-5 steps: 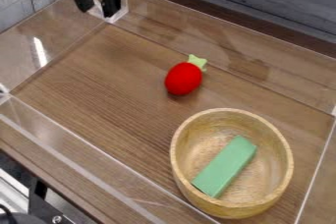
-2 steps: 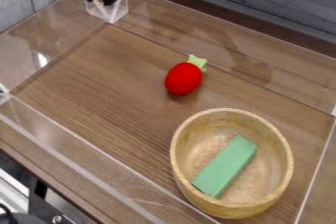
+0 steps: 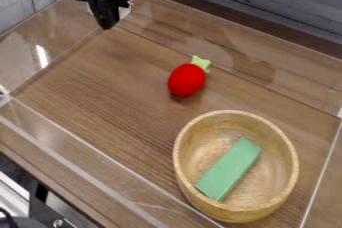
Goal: Move the red object to the right side of the table
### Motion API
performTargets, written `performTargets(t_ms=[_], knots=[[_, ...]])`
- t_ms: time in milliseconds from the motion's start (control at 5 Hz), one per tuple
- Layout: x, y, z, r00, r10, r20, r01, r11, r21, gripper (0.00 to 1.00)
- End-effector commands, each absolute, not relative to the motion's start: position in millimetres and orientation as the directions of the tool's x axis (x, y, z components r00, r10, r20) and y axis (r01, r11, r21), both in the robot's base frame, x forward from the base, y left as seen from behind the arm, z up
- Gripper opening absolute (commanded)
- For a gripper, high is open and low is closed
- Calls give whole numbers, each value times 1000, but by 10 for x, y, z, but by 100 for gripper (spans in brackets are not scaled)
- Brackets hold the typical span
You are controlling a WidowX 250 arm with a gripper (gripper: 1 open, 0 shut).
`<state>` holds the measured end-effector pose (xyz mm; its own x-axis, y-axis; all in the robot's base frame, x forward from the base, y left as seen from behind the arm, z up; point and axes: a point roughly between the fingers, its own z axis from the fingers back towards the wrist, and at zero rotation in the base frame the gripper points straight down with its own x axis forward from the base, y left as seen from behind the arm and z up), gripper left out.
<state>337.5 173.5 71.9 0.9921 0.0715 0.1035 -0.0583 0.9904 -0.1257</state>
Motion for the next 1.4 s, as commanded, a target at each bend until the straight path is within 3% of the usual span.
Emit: performTargets(t_ms=[0,200,600,1000,1200], knots=[[3429,1669,946,987,37,154,-24,996,-91,100],[3425,1488,884,991,-14,132,27,995,-96,0],[3455,1021,763,981,-168,96,178,979,-105,0],[3495,883,693,973,-212,89,221,969,-111,0],[3515,829,663,969,-232,87,241,964,-114,100]])
